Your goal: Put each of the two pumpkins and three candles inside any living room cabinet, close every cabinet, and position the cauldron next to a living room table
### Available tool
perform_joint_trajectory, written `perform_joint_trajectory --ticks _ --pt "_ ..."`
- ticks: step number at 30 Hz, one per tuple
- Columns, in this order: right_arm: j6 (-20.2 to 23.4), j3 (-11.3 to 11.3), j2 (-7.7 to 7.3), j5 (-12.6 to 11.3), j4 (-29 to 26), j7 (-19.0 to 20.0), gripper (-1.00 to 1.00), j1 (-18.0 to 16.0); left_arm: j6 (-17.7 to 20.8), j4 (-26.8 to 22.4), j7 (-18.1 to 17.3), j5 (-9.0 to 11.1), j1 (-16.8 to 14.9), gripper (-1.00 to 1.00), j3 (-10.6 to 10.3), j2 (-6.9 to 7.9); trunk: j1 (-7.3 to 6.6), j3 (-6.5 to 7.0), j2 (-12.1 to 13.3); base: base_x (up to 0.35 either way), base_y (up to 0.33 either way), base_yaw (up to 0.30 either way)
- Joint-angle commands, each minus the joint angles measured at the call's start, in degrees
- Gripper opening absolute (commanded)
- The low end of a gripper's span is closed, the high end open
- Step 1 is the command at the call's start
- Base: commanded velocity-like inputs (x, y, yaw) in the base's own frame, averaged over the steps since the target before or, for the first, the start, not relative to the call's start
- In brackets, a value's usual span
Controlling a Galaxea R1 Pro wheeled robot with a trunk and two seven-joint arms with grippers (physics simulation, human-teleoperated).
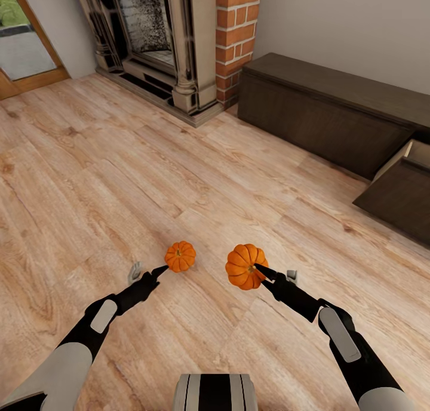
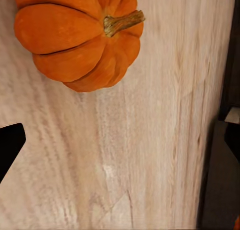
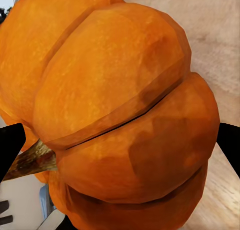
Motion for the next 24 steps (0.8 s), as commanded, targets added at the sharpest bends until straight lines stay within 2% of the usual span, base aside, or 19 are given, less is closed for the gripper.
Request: perform_joint_trajectory --ticks 1,7,10,24 --pt "0.37 0.02 -0.01 -0.45 0.0 -0.08 -1.0 -0.02 0.57 0.02 -0.31 0.26 -0.03 1.0 0.18 -0.02 -0.01 -0.03 -0.01 0.0 0.0 0.0" --pt "0.37 0.07 0.01 -0.41 0.0 -0.08 -1.0 -0.02 2.38 0.05 -2.39 0.47 -0.03 1.0 0.2 0.29 -0.01 -0.03 -0.01 0.0 0.0 0.0" --pt "0.37 0.09 0.02 -0.38 0.0 -0.08 -1.0 -0.02 2.81 0.1 -3.06 0.62 -0.03 1.0 0.23 0.85 0.07 -0.7 -0.05 0.0 0.0 0.0" --pt "0.37 0.09 0.02 -0.36 0.0 -0.08 -1.0 -0.02 3.92 0.1 -3.22 0.72 -0.03 1.0 0.27 1.82 0.09 -0.92 -0.07 0.0 0.0 0.0"
